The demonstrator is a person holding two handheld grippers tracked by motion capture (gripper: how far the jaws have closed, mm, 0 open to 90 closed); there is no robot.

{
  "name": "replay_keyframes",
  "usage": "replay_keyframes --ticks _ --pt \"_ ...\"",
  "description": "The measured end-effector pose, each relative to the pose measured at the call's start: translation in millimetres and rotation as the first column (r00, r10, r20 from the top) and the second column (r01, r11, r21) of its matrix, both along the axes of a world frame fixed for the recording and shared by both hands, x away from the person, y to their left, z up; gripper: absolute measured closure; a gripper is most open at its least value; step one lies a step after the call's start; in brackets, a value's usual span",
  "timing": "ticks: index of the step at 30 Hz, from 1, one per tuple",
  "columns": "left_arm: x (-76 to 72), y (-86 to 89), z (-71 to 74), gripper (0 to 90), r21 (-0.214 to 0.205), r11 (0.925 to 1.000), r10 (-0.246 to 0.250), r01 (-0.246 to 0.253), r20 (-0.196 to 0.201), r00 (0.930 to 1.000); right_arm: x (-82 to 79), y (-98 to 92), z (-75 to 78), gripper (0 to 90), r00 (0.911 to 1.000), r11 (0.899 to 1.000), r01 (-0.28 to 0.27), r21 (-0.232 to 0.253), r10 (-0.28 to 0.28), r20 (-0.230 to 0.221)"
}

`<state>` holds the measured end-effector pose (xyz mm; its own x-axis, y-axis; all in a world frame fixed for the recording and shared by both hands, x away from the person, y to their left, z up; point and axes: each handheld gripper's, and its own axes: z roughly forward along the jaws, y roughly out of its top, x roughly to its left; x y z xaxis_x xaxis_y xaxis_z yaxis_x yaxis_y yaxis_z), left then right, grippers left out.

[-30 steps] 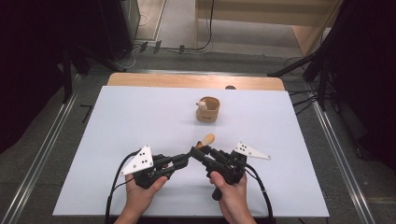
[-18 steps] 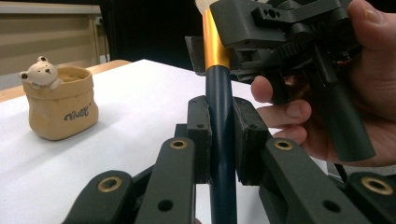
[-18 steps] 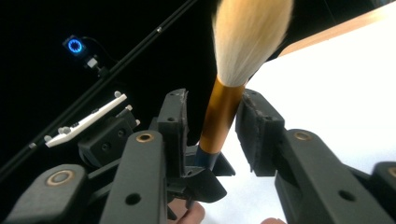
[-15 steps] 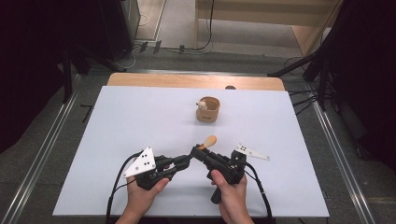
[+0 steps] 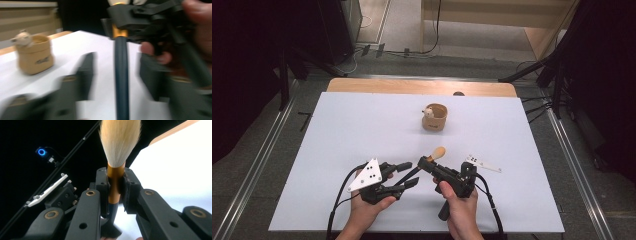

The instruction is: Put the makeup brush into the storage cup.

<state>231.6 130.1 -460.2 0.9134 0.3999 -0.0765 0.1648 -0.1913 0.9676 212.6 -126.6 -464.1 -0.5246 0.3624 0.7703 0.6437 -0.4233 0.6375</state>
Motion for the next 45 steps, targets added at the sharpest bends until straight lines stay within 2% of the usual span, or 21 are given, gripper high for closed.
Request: replay_keyframes --ticks 2,3,5,6,7,9,14,20,23,26,27,28,31,37,45 --pt "1.4 1.0 0.2 16.9 -0.003 0.9999 0.012 -0.012 -0.015 0.9998 -0.6 -0.2 0.9 79.6 0.9999 1.0 0.009 -0.015 -0.008 0.008" --pt "2.1 2.0 0.4 16.9 -0.004 0.9999 0.014 -0.014 -0.021 0.9997 -0.6 -0.2 0.9 79.6 0.9999 1.0 0.009 -0.015 -0.008 0.008" --pt "3.4 3.9 1.0 11.6 -0.006 0.9997 0.022 -0.023 -0.03 0.9993 -1.3 -0.6 1.9 79.6 0.9996 0.999 0.019 -0.038 -0.018 0.022" --pt "4.1 5.0 1.4 5.6 -0.007 0.9995 0.029 -0.03 -0.036 0.9989 -2.1 -1.0 3.3 79.6 0.9989 0.998 0.034 -0.061 -0.031 0.035" --pt "4.7 6.0 1.6 5.6 -0.007 0.9994 0.033 -0.033 -0.037 0.9988 -2.1 -1.0 3.3 79.6 0.9989 0.998 0.034 -0.061 -0.031 0.035" --pt "5.3 8.7 1.8 0.0 -0.007 0.9999 0.015 -0.016 -0.033 0.9993 -2.7 -1.2 4.3 79.6 0.997 0.994 0.053 -0.097 -0.047 0.061" --pt "7.1 17.3 3.9 0.0 0.004 0.9995 0.032 -0.032 -0.022 0.9992 -2.9 -2.4 5.1 79.7 0.9938 0.986 0.084 -0.147 -0.072 0.085" --pt "11.4 31.8 3.5 0.0 0.012 0.9977 0.067 -0.067 -0.027 0.9974 -2.4 -4.7 6.7 79.6 0.9901 0.979 0.108 -0.172 -0.091 0.107" --pt "14.0 42.2 4.0 0.0 -0.001 0.9956 0.094 -0.094 -0.033 0.9951 -2.2 -7.3 8.5 79.6 0.9881 0.977 0.119 -0.178 -0.099 0.117" --pt "15.9 51.1 5.6 0.0 -0.012 0.9932 0.115 -0.116 -0.035 0.9927 -1.2 -10.7 10.9 79.7 0.9844 0.972 0.138 -0.192 -0.113 0.135" --pt "16.7 54.3 6.3 0.0 -0.015 0.9923 0.122 -0.123 -0.034 0.9919 -0.4 -13.7 12.8 79.6 0.9809 0.966 0.155 -0.205 -0.126 0.149" --pt "17.2 57.5 6.9 0.0 -0.015 0.9909 0.133 -0.134 -0.034 0.9905 -0.4 -13.7 12.8 79.6 0.9809 0.966 0.155 -0.205 -0.126 0.149" --pt "20.0 68.9 8.0 0.0 -0.024 0.9863 0.162 -0.163 -0.038 0.986 1.0 -19.2 16.1 79.6 0.9741 0.957 0.185 -0.223 -0.149 0.17" --pt "23.7 86.3 7.4 0.0 -0.02 0.9771 0.211 -0.212 -0.045 0.9765 4.6 -31.2 22.7 79.7 0.9661 0.949 0.222 -0.223 -0.183 0.183" --pt "24.6 101.3 6.0 0.0 -0.009 0.9749 0.222 -0.222 -0.049 0.9739 11.7 -40.0 33.4 79.7 0.9531 0.932 0.264 -0.246 -0.213 0.215"
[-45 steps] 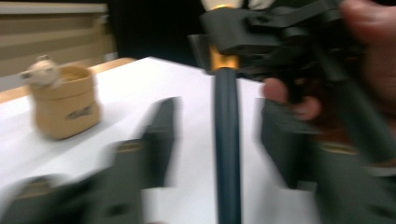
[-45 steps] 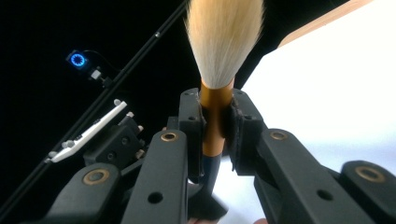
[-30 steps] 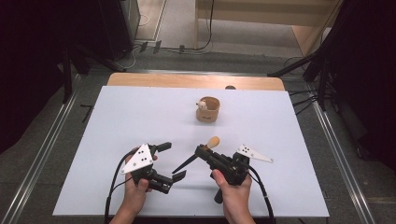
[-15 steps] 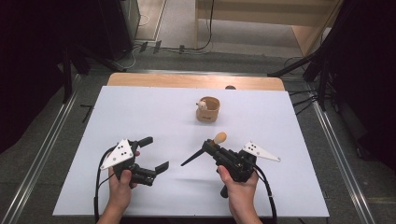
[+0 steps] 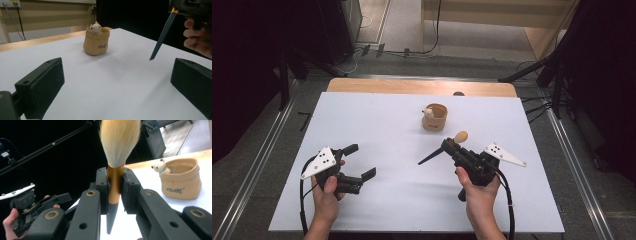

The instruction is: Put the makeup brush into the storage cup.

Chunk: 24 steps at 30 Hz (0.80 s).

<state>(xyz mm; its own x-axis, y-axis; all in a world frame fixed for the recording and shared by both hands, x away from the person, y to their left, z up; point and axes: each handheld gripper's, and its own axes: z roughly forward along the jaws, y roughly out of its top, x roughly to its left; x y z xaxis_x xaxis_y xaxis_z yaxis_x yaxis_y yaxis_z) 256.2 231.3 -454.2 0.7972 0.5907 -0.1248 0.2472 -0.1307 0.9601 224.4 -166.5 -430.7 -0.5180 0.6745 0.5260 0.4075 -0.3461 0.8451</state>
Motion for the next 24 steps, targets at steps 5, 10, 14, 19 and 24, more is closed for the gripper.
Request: replay_keyframes --ticks 5,10,14,19,24 --pt "1.7 11.9 -2.3 0.0 -0.002 0.9999 0.015 -0.015 -0.017 0.9998 7.4 -2.6 4.1 79.6 0.9998 1.0 0.019 -0.013 -0.019 0.01" --pt "2.9 23.0 -3.7 0.0 0.002 0.9997 0.026 -0.026 -0.027 0.9993 16.4 -7.0 8.8 79.7 0.9991 0.999 0.042 -0.026 -0.042 0.01" --pt "3.6 30.5 -4.1 0.0 -0.005 0.9993 0.037 -0.037 -0.034 0.9987 23.8 -10.7 14.0 79.7 0.9979 0.997 0.063 -0.035 -0.063 0.014" --pt "3.9 39.1 -4.4 0.0 -0.001 0.9986 0.053 -0.053 -0.035 0.998 31.6 -11.5 21.7 79.7 0.9964 0.995 0.081 -0.065 -0.079 0.029" --pt "4.0 47.8 -4.3 0.0 -0.007 0.9976 0.068 -0.068 -0.04 0.9969 41.8 -12.7 32.3 79.7 0.9934 0.989 0.109 -0.097 -0.105 0.045"
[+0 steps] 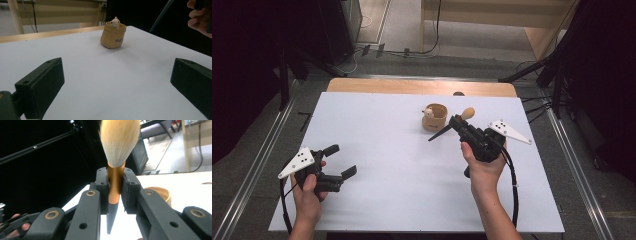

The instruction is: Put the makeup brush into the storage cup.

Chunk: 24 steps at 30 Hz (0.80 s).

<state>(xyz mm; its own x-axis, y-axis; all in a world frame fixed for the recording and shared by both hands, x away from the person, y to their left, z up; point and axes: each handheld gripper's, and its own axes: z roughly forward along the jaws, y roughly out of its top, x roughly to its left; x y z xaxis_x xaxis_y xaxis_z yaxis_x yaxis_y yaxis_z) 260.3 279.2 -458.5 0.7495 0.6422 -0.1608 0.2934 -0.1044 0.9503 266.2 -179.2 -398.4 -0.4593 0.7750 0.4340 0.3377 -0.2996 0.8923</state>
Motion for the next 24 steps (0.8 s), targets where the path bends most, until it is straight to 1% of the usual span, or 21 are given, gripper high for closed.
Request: replay_keyframes --ticks 3,7,12,18,21,24 --pt "0.4 5.1 -0.5 0.0 -0.001 1.0 0.008 -0.008 -0.001 1.0 6.6 -1.7 2.7 79.6 0.9999 1.0 0.012 -0.013 -0.012 0.0" --pt "0.8 10.6 -2.0 0.0 0.013 0.9997 0.023 -0.023 -0.003 0.9997 14.7 -4.9 7.3 79.7 0.9994 0.999 0.034 -0.026 -0.034 -0.003" --pt "1.1 13.7 -3.2 0.0 0.008 0.9995 0.029 -0.029 -0.01 0.9995 24.3 -7.6 13.6 79.7 0.9981 0.996 0.062 -0.062 -0.062 0.006" --pt "0.0 14.7 -3.0 0.0 0.006 0.9995 0.033 -0.033 -0.011 0.9994 33.4 -8.0 19.3 79.6 0.9965 0.99 0.083 -0.117 -0.083 0.009" --pt "0.1 15.5 -3.5 0.0 0.001 0.9994 0.035 -0.035 -0.014 0.9993 37.7 -8.6 20.6 79.7 0.9956 0.986 0.094 -0.135 -0.093 0.015" --pt "0.0 15.3 -3.2 0.0 0.007 0.9994 0.034 -0.034 -0.013 0.9993 43.4 -8.1 21.2 79.6 0.9946 0.981 0.104 -0.164 -0.102 0.017"
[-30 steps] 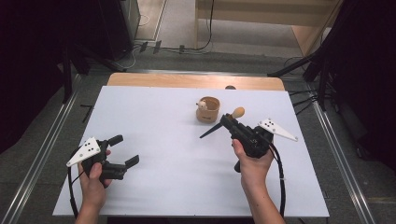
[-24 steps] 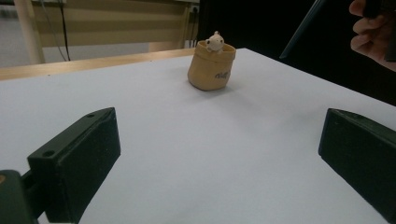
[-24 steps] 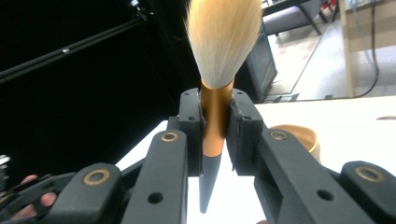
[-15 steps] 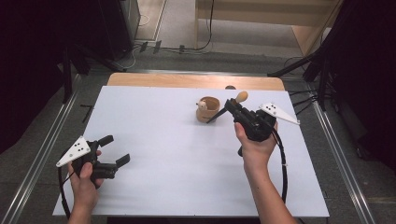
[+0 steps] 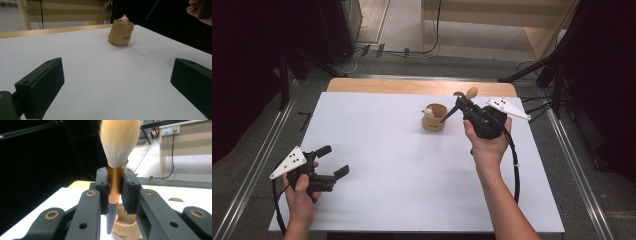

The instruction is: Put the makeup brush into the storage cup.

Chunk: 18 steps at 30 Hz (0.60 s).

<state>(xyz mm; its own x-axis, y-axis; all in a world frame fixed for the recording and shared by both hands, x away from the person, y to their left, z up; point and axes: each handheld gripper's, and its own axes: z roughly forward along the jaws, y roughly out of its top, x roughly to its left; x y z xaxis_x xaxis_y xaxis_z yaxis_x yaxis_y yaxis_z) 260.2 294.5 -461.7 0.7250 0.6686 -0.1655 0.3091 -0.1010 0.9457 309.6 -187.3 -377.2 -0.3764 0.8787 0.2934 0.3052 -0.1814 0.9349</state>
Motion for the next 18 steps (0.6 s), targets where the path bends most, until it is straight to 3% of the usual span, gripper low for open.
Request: replay_keyframes --ticks 10,18 --pt "0.6 1.6 -0.6 0.0 0.0 1.0 0.002 -0.002 -0.004 1.0 21.1 9.5 9.0 79.7 0.9997 0.993 0.021 -0.113 -0.02 0.016" --pt "0.4 0.0 -0.2 0.0 0.007 1.0 0.0 0.0 0.001 1.0 36.7 14.7 8.9 79.6 0.9997 0.988 0.026 -0.152 -0.026 0.004"
